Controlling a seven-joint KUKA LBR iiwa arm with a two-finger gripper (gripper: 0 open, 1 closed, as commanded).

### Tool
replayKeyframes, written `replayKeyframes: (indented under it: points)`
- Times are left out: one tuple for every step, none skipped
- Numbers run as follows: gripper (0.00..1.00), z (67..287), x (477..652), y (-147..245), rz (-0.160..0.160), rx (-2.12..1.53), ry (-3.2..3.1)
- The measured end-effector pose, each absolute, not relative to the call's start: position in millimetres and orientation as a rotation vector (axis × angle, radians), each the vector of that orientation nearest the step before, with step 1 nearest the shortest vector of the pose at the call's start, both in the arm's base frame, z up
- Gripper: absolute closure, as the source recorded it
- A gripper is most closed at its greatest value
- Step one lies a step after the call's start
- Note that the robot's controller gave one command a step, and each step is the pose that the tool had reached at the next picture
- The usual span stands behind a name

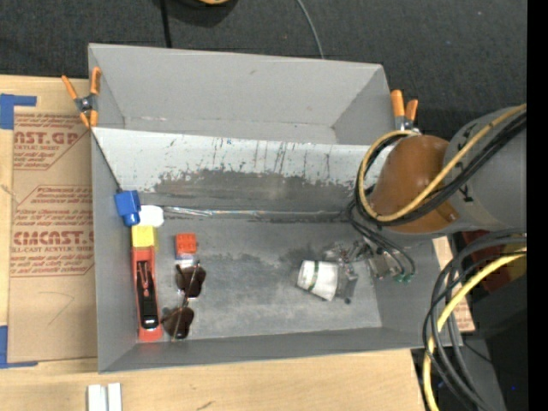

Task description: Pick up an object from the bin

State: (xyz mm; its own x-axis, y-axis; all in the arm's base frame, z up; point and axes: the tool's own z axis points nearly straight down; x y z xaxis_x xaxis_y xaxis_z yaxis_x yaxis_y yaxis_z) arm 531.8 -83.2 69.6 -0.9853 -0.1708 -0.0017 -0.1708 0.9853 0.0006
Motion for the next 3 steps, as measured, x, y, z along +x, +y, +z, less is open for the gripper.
replayKeyframes:
  points:
    - [1.0,69.6,531.8,-83.3,0.001,-0.269,3.128]
    - [1.0,72.1,526.4,-83.3,0.001,-0.257,3.13]
    - [1.0,70.9,532.3,-78.0,0.0,-0.271,3.128]
